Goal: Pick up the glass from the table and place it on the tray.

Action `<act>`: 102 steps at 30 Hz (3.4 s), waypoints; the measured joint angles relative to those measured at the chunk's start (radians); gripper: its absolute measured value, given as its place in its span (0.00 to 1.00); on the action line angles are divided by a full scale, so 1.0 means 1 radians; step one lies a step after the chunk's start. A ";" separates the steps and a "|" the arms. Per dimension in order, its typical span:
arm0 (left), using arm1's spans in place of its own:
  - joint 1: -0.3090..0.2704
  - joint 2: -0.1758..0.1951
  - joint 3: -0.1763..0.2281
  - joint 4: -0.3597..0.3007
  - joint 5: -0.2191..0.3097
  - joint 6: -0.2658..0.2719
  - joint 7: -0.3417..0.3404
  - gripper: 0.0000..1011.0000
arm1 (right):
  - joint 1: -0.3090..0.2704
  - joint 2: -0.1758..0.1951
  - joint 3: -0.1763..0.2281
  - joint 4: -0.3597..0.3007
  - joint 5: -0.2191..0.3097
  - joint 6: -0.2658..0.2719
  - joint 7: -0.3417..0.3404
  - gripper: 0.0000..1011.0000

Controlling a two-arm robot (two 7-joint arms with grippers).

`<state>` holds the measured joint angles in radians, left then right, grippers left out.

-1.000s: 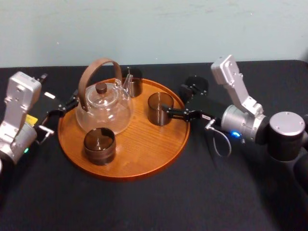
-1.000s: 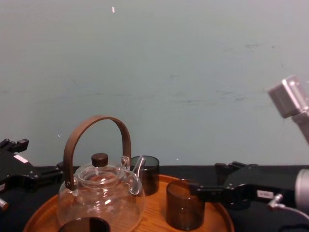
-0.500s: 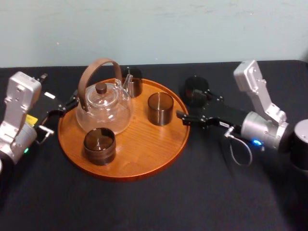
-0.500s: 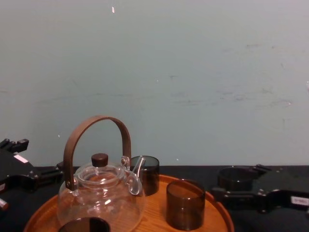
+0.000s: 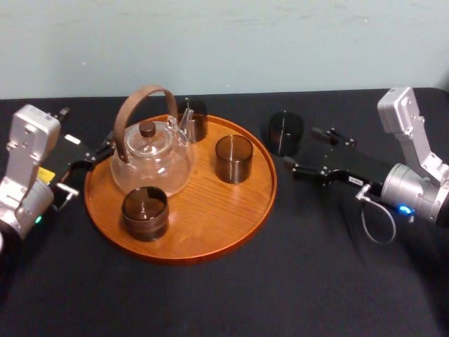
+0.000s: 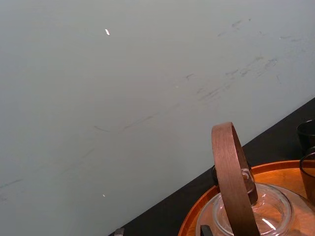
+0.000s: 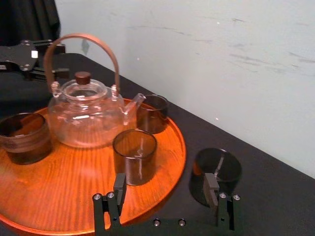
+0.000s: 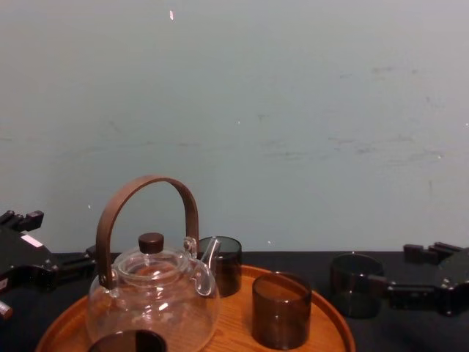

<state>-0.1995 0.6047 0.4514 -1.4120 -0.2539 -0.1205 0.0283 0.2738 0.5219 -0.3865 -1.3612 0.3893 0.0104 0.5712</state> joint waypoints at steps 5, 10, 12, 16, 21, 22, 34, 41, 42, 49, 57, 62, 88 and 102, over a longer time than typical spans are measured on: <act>0.000 0.000 0.000 0.000 0.000 0.000 0.000 0.99 | 0.000 0.008 0.011 0.013 0.001 0.001 -0.017 0.99; 0.000 0.000 0.000 0.000 0.000 0.000 0.000 0.99 | 0.008 0.006 0.017 0.033 0.001 0.014 -0.032 0.99; 0.000 0.000 0.000 0.000 0.000 0.000 0.000 0.99 | 0.017 0.001 0.017 0.048 0.001 0.028 -0.038 0.99; 0.000 0.000 0.000 0.000 0.000 0.000 0.000 0.99 | 0.036 -0.010 0.015 0.075 0.000 0.056 -0.045 0.99; 0.000 0.000 0.000 0.000 0.000 0.000 0.000 0.99 | 0.067 -0.029 0.002 0.116 -0.003 0.090 -0.047 0.99; 0.000 0.000 0.000 0.000 0.000 0.000 0.000 0.99 | 0.071 -0.031 0.000 0.121 -0.004 0.094 -0.047 0.99; 0.000 0.000 0.000 0.000 0.000 0.000 0.000 0.99 | 0.124 -0.066 -0.020 0.190 -0.019 0.102 -0.042 0.99; 0.000 0.000 0.000 0.000 0.000 0.000 0.000 0.99 | 0.138 -0.079 -0.022 0.211 -0.022 0.098 -0.043 0.99; 0.000 0.000 0.000 0.000 0.000 0.000 0.000 0.99 | 0.140 -0.082 -0.020 0.214 -0.022 0.098 -0.047 0.99; 0.000 0.000 0.000 0.000 0.000 0.000 0.000 0.99 | 0.151 -0.097 -0.009 0.235 -0.026 0.098 -0.070 0.99; 0.000 0.000 0.000 0.000 0.000 0.000 0.000 0.99 | 0.169 -0.117 -0.004 0.264 -0.039 0.093 -0.082 0.99; 0.000 0.000 0.000 0.000 0.000 0.000 0.000 0.99 | 0.180 -0.127 -0.006 0.280 -0.047 0.089 -0.083 0.99; 0.000 0.000 0.000 0.000 0.000 0.000 0.000 0.99 | 0.266 -0.193 -0.019 0.428 -0.096 0.063 -0.070 0.99; 0.000 0.000 0.000 0.000 0.000 0.000 0.000 0.99 | 0.311 -0.230 -0.025 0.507 -0.120 0.032 -0.053 0.99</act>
<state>-0.1995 0.6047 0.4514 -1.4120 -0.2539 -0.1205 0.0283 0.5850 0.2916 -0.4114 -0.8543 0.2689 0.0427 0.5180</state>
